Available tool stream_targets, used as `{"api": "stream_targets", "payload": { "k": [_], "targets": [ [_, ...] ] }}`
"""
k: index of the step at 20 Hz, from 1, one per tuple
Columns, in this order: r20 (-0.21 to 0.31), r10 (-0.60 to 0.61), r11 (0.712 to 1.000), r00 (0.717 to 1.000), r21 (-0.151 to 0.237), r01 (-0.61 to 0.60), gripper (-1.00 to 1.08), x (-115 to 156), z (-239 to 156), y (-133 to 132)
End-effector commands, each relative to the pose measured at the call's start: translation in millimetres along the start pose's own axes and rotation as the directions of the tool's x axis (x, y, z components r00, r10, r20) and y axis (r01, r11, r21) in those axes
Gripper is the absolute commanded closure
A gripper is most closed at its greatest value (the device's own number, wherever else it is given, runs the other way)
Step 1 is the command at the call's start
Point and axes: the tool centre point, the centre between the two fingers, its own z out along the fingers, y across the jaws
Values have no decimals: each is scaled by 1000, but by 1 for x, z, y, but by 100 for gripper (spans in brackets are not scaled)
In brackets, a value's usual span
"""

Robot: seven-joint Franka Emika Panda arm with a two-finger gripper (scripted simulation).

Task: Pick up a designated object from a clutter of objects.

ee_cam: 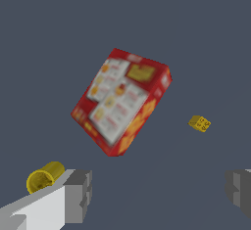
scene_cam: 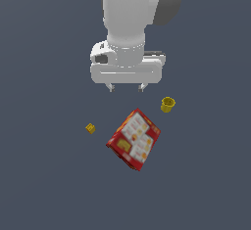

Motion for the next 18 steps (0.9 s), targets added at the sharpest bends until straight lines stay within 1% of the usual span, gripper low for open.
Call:
{"api": "stream_targets", "payload": {
  "k": [1,12,18],
  "targets": [
    [0,0,1000,1000,0,0,-92,0,0,0],
    [-22,-35,999,999,9,35,-92,3,-12,-4],
    [-20,-5,1000,1000,12,5,-92,6,-1,4]
  ]
}}
